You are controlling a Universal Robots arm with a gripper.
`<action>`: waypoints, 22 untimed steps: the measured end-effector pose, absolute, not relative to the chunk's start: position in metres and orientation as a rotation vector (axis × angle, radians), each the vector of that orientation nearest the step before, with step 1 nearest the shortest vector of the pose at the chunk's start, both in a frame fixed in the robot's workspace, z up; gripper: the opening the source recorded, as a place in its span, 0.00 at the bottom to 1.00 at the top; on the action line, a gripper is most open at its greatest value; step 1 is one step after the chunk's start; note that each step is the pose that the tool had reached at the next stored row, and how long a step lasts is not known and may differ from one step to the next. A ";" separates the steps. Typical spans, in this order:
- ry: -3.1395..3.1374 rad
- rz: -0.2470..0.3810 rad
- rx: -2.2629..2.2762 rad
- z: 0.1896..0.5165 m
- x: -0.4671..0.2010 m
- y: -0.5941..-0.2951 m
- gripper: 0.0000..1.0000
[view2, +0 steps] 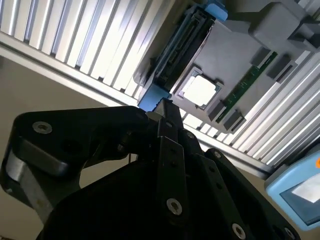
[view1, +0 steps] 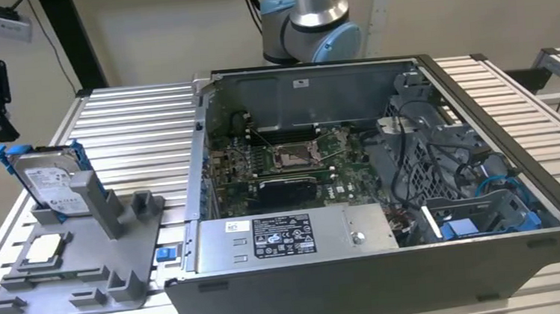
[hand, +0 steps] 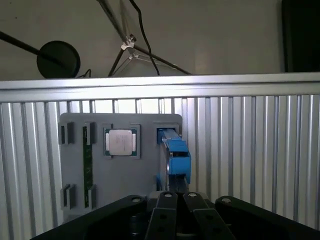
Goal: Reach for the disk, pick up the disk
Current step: 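Pick up the disk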
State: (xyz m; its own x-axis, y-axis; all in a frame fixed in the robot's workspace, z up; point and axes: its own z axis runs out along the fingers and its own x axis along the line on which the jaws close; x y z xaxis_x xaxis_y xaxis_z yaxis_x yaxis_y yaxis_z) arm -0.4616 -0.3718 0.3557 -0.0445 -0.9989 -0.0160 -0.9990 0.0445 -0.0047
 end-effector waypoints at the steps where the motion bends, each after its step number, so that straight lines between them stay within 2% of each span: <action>1: 2.260 0.012 -2.161 0.356 -0.462 -0.372 0.00; 2: 2.260 0.012 -2.161 0.356 -0.462 -0.372 0.00; 3: 2.259 0.012 -2.161 0.356 -0.462 -0.372 1.00; 22: 2.263 0.012 -2.158 0.353 -0.462 -0.371 1.00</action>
